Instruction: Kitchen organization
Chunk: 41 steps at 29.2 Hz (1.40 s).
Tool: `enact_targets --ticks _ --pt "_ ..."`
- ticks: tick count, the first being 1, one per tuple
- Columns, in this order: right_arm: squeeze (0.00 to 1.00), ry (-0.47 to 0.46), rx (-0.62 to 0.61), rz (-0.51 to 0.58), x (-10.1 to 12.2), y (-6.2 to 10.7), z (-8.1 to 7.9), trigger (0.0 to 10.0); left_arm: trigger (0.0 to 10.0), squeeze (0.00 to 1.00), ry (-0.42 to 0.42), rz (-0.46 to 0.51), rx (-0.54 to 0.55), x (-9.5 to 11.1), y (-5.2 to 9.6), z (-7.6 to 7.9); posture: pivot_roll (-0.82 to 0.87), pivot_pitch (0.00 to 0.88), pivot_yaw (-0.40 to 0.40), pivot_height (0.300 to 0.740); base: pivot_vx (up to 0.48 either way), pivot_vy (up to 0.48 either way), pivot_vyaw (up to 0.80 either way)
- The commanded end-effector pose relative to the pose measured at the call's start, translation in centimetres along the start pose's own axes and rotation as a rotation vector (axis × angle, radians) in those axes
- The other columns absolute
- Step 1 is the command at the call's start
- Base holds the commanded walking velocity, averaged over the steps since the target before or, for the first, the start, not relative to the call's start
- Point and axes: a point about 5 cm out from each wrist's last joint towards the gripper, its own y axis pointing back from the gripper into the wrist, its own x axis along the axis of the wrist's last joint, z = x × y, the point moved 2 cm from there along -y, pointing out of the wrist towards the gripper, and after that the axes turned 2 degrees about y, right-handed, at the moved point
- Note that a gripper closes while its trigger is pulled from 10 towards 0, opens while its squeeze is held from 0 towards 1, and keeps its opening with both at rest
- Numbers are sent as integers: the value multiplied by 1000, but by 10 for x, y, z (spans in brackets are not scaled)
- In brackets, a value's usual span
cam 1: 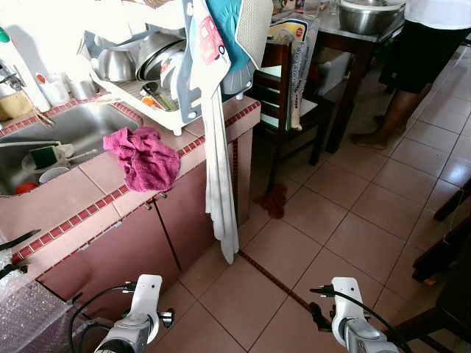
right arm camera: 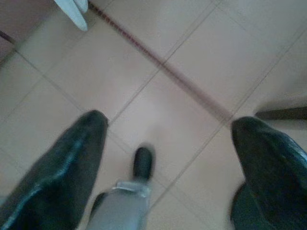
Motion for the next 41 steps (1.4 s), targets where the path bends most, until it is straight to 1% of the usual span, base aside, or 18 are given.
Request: enact_targets --ticks 1,2,11,12,13,18,20,21,23,24,27,28,30,32,36,37,38,41 --pt "0 16 62 9 14 -2 -18 10000 10000 0 -16 25 -41 16 0 12 71 0 -31 740 0 0 0" --pt "0 34 71 4 13 -2 -20 10000 10000 0 -38 16 -42 16 0 13 71 0 -29 740 0 0 0" --pt "0 30 66 -1 13 -2 -19 10000 10000 0 -32 21 -45 20 0 12 68 0 -27 740 0 0 0" --pt "0 31 67 -3 13 -2 -19 10000 10000 0 -36 54 -27 25 0 10 66 0 -28 740 0 0 0" --pt "0 31 67 -3 13 -2 -19 10000 10000 0 -36 54 -27 25 0 10 66 0 -28 740 0 0 0" --pt "0 7 61 -2 12 -2 -18 10000 10000 0 -83 57 -24 25 0 9 69 0 -11 740 0 0 0" --pt "0 -14 54 -2 11 -2 -17 10000 10000 0 -133 56 -37 25 0 9 69 0 1 740 0 0 0" --pt "0 -27 43 -8 6 -2 -14 10000 10000 0 -155 51 -43 22 0 9 69 0 14 740 0 0 0" --pt "0 -33 35 -12 3 -1 -12 10000 10000 0 -164 54 -39 22 0 8 69 0 28 740 0 0 0" --pt "0 -66 18 -21 -3 -1 -9 10000 10000 0 -181 68 -29 23 0 7 69 0 45 740 0 0 0" --pt "0 -93 5 -27 -8 0 -7 10000 10000 0 -203 90 -19 25 0 6 68 0 61 740 0 0 0" --pt "0 -106 -7 -30 -12 0 -5 10000 10000 0 -233 108 18 27 1 3 69 0 75 740 0 0 0" --pt "0 -122 -23 -25 -14 1 -3 10000 10000 0 -227 128 28 29 1 2 70 0 81 740 0 0 0" --pt "0 -125 -28 -12 -13 1 -2 10000 10000 0 -226 138 22 30 1 2 69 0 81 740 0 0 0" --pt "0 -136 -44 25 -8 1 1 10000 10000 0 -236 116 -15 31 1 3 63 0 79 740 0 0 0" --pt "0 -138 -45 48 -3 1 5 10000 10000 0 -245 115 -16 32 1 3 49 0 63 740 0 0 0" --pt "0 -128 -48 55 0 1 7 10000 10000 0 -229 107 -8 32 1 2 49 0 63 740 0 0 0" --pt "0 -101 -13 91 12 1 10 10000 10000 0 -219 155 -81 41 2 13 54 0 37 740 0 0 0"
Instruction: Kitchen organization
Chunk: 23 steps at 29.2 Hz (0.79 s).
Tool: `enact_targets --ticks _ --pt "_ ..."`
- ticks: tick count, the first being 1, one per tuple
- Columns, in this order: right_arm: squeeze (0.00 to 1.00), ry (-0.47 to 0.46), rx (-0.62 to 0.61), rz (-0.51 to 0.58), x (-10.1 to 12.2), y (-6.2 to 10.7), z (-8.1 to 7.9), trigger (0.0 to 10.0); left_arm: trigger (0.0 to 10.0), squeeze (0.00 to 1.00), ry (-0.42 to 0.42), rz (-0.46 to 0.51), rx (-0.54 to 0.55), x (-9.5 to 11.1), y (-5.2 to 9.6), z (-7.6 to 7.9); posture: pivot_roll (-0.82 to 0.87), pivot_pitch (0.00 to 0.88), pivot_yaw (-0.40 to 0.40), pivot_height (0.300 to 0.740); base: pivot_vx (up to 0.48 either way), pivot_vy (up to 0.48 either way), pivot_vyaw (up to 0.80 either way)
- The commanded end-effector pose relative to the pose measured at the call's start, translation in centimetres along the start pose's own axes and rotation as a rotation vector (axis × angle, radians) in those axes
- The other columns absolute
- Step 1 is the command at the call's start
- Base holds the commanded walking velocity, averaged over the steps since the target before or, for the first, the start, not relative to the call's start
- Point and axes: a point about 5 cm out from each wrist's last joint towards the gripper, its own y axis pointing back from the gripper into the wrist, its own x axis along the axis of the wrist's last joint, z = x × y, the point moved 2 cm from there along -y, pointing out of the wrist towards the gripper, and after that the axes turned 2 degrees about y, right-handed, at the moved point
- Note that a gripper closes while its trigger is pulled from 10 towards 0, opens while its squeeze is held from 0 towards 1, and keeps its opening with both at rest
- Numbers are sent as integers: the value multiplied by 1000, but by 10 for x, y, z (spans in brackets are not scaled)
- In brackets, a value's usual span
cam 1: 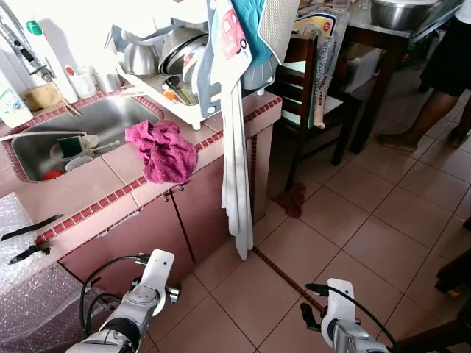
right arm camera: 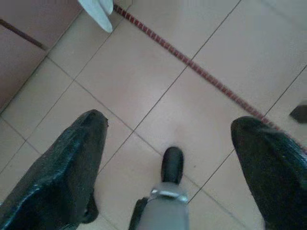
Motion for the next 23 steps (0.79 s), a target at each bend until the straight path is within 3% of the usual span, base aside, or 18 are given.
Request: enact_targets --ticks 1,5,8,9,12,15,18,20,23 --pt "0 31 32 58 17 -1 -4 10000 10000 0 -14 56 -31 14 0 2 55 0 33 740 0 0 0" --pt "0 72 98 141 36 -1 -8 10000 10000 0 -9 132 -82 23 1 4 58 0 19 740 0 0 0" --pt "0 140 145 283 63 4 -13 10000 10000 0 45 281 -96 30 9 -6 52 0 15 740 0 0 0" --pt "0 140 145 283 63 4 -13 10000 10000 0 45 281 -96 30 9 -6 52 0 15 740 0 0 0" --pt "0 112 167 383 83 10 -9 10000 10000 0 33 398 -58 34 21 -18 59 0 11 740 0 0 0" --pt "0 94 178 411 87 14 -8 10000 10000 0 15 431 -47 34 26 -21 54 0 19 740 0 0 0" --pt "0 146 228 478 94 28 -11 10000 10000 0 43 460 -69 32 39 -20 51 0 33 740 0 0 0" --pt "0 182 273 510 95 40 -15 10000 10000 0 20 488 -103 29 49 -14 42 0 54 740 0 0 0" --pt "0 137 316 538 101 59 -14 10000 10000 0 -9 515 -133 22 63 -6 38 0 70 740 0 0 0"
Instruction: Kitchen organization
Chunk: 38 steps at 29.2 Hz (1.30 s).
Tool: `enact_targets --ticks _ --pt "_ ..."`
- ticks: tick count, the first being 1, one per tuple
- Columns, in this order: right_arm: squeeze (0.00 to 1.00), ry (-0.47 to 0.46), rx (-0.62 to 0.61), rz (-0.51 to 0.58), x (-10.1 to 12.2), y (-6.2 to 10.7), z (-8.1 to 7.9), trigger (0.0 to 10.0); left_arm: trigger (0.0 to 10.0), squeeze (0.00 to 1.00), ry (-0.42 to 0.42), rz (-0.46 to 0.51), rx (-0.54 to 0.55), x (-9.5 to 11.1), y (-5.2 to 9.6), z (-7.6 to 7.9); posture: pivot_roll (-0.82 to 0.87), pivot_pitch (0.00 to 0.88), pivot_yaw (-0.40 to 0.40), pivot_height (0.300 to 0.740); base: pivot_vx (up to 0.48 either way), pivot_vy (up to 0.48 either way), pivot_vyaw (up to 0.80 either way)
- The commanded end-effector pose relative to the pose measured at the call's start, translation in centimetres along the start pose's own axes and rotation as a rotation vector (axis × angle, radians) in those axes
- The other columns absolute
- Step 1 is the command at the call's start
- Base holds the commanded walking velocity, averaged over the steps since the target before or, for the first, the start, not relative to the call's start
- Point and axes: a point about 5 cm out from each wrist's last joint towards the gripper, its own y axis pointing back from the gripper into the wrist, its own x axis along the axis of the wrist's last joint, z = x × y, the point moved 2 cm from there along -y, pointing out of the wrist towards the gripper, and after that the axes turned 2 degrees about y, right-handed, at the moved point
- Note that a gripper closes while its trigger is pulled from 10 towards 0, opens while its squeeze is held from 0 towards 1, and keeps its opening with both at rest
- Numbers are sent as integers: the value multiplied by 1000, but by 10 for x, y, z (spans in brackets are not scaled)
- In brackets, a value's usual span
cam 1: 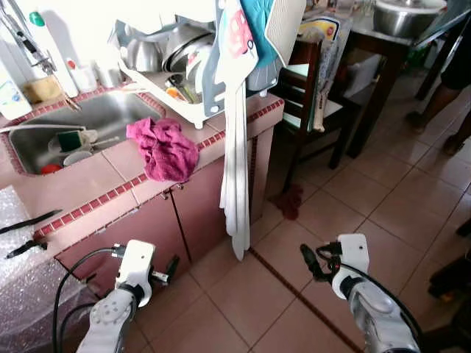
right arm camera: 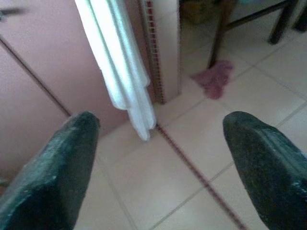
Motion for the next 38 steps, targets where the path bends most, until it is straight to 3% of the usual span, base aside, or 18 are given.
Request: enact_targets --ticks 1,5,7,10,14,16,17,19,20,25,29,38 --pt "0 -3 49 48 22 3 -5 10000 10000 0 -17 16 -4 6 3 1 38 0 70 740 0 0 0" --pt "0 67 86 74 38 13 -13 10000 10000 0 -53 52 147 13 22 -11 38 0 72 740 0 0 0" --pt "0 100 57 127 53 17 -19 10000 10000 0 -128 94 204 26 32 -18 59 0 46 740 0 0 0" --pt "0 97 -21 229 73 25 -22 10000 10000 0 -92 156 275 41 42 -29 80 0 14 740 0 0 0" --pt "0 141 -72 267 80 32 -21 10000 10000 0 -50 199 285 49 46 -30 84 0 -15 740 0 0 0" --pt "0 187 -177 272 81 39 -13 10000 10000 0 -5 212 297 51 48 -26 79 0 -27 740 0 0 0" --pt "0 187 -177 272 81 39 -13 10000 10000 0 -5 212 297 51 48 -26 79 0 -27 740 0 0 0" --pt "0 80 -196 237 72 48 -7 10000 10000 0 -50 204 256 51 45 -17 68 0 -33 740 0 0 0" --pt "0 104 -212 216 66 51 -7 10000 10000 0 -5 199 240 52 43 -15 58 0 -24 740 0 0 0" --pt "0 113 -219 213 61 54 -10 10000 10000 0 -39 199 209 56 39 -9 59 0 -5 740 0 0 0" --pt "0 216 -152 251 73 48 -23 10000 10000 0 -40 183 198 57 36 -9 58 0 12 740 0 0 409" --pt "0 245 -142 289 89 39 -22 10000 10000 0 23 207 278 73 27 -11 58 0 8 740 0 0 800"
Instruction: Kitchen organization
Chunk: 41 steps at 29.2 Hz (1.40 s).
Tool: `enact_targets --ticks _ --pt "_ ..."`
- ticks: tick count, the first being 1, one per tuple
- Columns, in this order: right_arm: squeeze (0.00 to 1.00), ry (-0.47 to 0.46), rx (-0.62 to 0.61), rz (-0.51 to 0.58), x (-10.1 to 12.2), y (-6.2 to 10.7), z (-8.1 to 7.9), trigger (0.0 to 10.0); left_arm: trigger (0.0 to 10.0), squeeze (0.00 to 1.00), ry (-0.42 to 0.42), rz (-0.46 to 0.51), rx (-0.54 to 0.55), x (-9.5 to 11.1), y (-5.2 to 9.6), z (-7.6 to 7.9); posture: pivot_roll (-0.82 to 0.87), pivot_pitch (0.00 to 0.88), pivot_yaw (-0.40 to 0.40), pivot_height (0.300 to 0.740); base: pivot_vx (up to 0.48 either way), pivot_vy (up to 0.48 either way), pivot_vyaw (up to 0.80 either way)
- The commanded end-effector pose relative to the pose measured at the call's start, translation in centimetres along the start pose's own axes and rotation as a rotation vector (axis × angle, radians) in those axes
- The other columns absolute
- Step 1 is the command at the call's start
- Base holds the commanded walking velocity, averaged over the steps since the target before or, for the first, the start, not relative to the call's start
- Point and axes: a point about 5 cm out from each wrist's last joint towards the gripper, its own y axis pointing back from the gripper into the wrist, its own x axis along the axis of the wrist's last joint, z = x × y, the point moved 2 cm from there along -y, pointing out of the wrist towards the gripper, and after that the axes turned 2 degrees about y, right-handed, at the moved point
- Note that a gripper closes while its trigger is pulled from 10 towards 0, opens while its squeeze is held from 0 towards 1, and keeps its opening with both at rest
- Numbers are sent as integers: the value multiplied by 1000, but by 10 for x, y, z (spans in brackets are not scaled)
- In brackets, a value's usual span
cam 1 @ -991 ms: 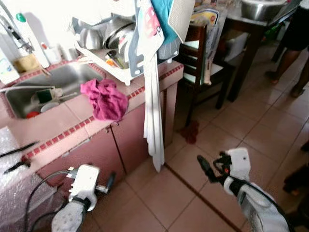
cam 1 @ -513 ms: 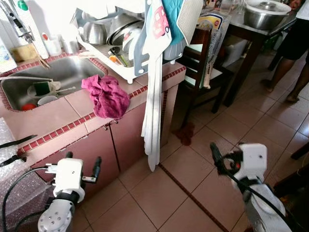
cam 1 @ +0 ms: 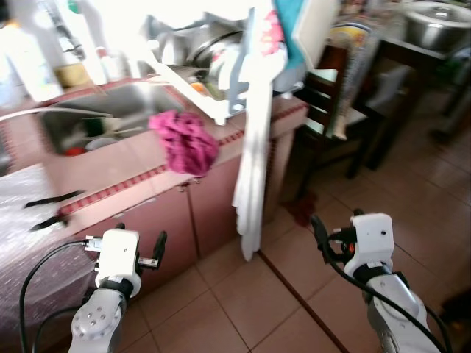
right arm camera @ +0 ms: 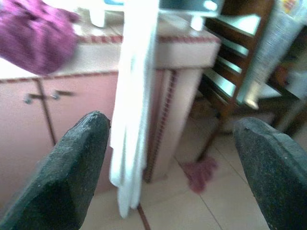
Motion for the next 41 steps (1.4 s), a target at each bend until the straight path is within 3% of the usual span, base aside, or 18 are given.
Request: enact_targets --ticks 1,7,13,20,34,38,41 --pt "0 17 -1 10 3 0 3 10000 10000 0 -1 0 28 4 1 -4 58 0 7 740 0 0 800" --pt "0 22 14 32 8 -5 0 10000 10000 0 -16 11 48 7 3 -8 66 0 8 740 0 0 800" --pt "0 22 51 65 15 -10 -9 10000 10000 0 -43 2 5 9 -1 0 71 0 7 740 0 0 800" --pt "0 28 60 73 17 -13 -8 10000 10000 0 -12 18 -36 15 -10 10 78 0 -1 740 0 0 800" --pt "0 36 66 103 25 -12 -8 10000 10000 0 -48 86 14 27 -7 4 75 0 -2 740 0 0 800" --pt "0 35 69 101 25 -14 -9 10000 10000 0 -27 19 9 10 -7 1 67 0 -6 740 0 0 756" --pt "0 33 69 96 24 -14 -8 10000 10000 0 -35 24 11 10 -9 2 65 0 -19 740 0 0 381"
